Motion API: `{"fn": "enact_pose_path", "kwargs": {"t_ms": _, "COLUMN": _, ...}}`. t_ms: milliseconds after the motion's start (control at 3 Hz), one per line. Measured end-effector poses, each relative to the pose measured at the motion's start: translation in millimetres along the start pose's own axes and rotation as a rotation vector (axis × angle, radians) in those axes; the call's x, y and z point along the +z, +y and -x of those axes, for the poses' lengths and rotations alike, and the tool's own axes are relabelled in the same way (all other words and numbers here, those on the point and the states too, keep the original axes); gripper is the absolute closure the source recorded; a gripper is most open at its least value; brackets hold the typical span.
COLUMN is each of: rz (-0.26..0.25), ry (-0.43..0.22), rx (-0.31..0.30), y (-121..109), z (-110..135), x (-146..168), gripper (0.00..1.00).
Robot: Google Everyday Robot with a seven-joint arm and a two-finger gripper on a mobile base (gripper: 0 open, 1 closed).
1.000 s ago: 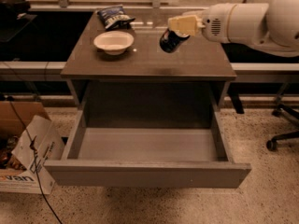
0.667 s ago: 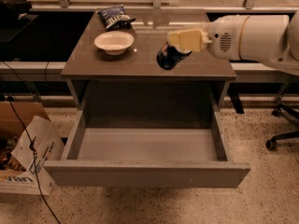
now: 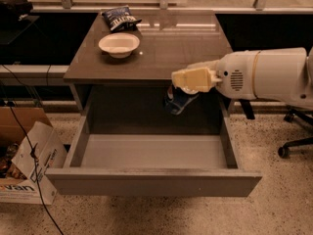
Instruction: Place pepsi can into top drawer
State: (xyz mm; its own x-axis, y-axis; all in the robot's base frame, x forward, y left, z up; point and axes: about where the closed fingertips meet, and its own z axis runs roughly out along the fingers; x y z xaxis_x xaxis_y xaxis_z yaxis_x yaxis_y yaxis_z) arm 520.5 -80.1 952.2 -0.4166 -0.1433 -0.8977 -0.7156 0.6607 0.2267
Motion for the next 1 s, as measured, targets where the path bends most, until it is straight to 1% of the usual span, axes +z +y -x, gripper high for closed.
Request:
{"fn": "enact_pose_path", "kwargs": {"t_ms": 333, "rz": 0.006, "ry": 0.111, "rx": 0.106, "y": -6, "z": -72, "x": 29, "gripper": 1.0}}
{"fn": "enact_pose_path", "kwargs": {"t_ms": 667, "rz": 0.0, "ry": 0.147, "rx": 0.168, "y": -18, "z": -111, "x": 51, "gripper": 1.0}}
{"fn": "enact_pose_path", "kwargs": {"t_ms": 1000, "rz": -0.011, "ry": 0.177, "rx": 0.216, "y": -43, "z": -147, "x": 75, "gripper": 1.0}}
